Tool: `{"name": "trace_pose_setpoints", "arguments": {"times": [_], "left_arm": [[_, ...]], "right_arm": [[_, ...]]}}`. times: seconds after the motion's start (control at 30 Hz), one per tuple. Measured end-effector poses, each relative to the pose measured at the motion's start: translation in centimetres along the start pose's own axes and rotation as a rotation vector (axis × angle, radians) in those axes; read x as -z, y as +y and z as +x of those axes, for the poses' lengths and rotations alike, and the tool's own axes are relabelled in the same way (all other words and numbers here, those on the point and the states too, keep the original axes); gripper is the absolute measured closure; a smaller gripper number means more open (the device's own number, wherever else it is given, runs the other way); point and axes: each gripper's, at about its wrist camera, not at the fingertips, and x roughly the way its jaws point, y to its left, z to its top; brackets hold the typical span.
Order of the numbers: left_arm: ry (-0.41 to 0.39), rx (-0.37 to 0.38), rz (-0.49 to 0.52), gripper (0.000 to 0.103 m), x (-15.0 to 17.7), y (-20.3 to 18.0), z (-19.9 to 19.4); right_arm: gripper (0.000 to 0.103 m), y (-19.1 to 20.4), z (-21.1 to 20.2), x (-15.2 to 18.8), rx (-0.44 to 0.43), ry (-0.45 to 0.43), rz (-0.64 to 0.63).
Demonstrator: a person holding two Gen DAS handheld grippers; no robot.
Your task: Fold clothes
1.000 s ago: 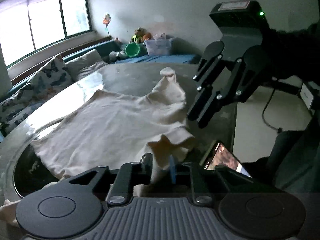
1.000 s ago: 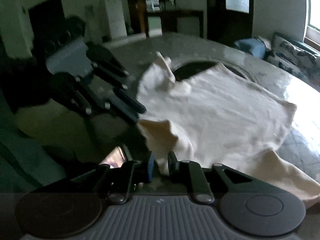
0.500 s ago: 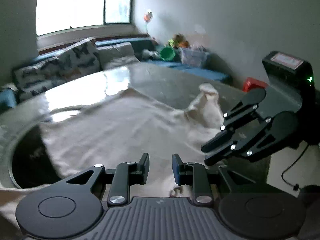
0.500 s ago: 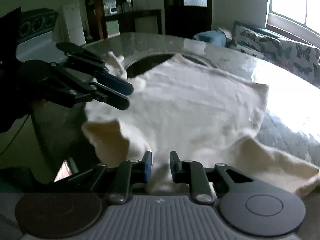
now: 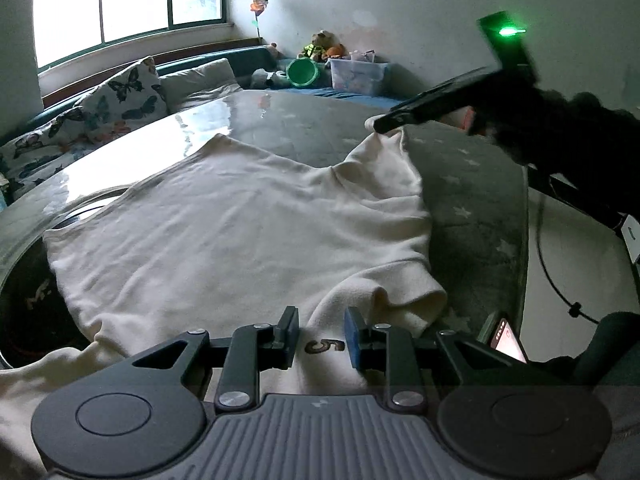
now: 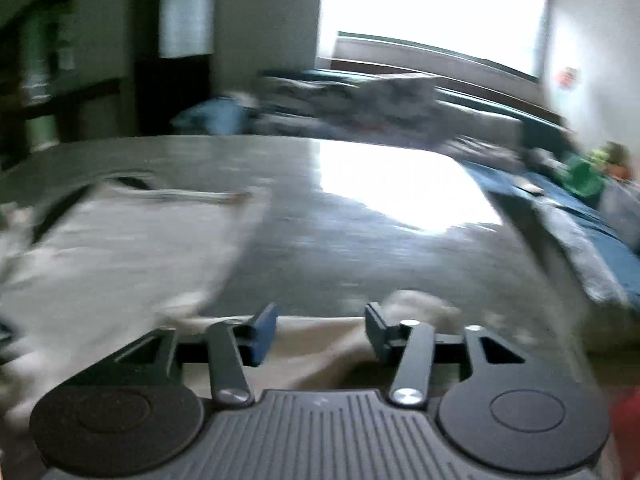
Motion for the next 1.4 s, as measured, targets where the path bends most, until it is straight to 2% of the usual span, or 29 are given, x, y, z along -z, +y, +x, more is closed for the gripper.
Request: {"name": "trace_pose_setpoints", "arguments": {"times": [0.17,0.23,0.3,0.37,0.43,0.53,0.7,0.9,0.93,1.0,1.1,1.17,1.3,1.4], "left_arm": [[-0.001,-0.004,-0.007,0.071,0.1,0.0,-0.1],[0.000,-0.002,-0.008,0.070,0.1,0.2,-0.1],[0.000,-0.006,-0.008,0.067,0.1,0.2,0.0],[-0.001,-0.007,-0.010,0.066,0.1,0.3,0.0],[-0.003,-0.008,-0.013,0.065,0.2,0.3,-0.1],[-0.005,-0.011,-0.013,0.065,0.2,0.2,-0.1],[-0.004,-0.016,-0.014,0.060,0.3,0.2,-0.2],[-0.005,-0.021,-0.022,0.059,0.3,0.2,-0.3],[-0.007,-0.022,-0.029,0.059,0.4,0.2,-0.4],[-0.011,-0.025,-0.049,0.057,0.5,0.3,-0.6],[-0.023,-0.040,-0.080,0.055,0.7,0.6,-1.2],[-0.040,-0.052,-0.103,0.053,0.9,0.9,-2.0],[-0.088,-0.103,-0.154,0.050,1.5,1.8,-4.3],[-0.133,-0.195,-0.213,0.049,2.2,3.4,-6.7]], "right_arm": [[0.051,-1.1,2.4,0.9,0.066,0.060,0.025],[0.059,-1.4,2.4,1.3,0.103,0.067,0.032],[0.078,-2.1,2.4,1.7,0.135,0.067,0.059],[0.088,-3.1,2.5,1.9,0.150,0.060,0.101],[0.091,-4.1,2.2,2.0,0.163,0.048,0.134],[0.091,-5.8,1.8,2.5,0.204,0.039,0.197],[0.080,-8.5,1.3,3.9,0.261,0.062,0.289],[0.077,-7.3,-0.2,3.0,0.243,-0.024,0.227],[0.076,-6.8,-0.2,2.9,0.210,-0.027,0.209],[0.064,-5.3,0.0,2.9,0.134,-0.021,0.165],[0.063,-2.9,0.7,3.1,0.014,-0.005,0.113],[0.062,-1.8,1.3,3.5,-0.034,0.014,0.105],[0.056,-0.9,2.1,4.0,-0.042,0.004,0.100],[0.055,-0.8,1.7,4.4,-0.039,-0.017,0.118]]}}
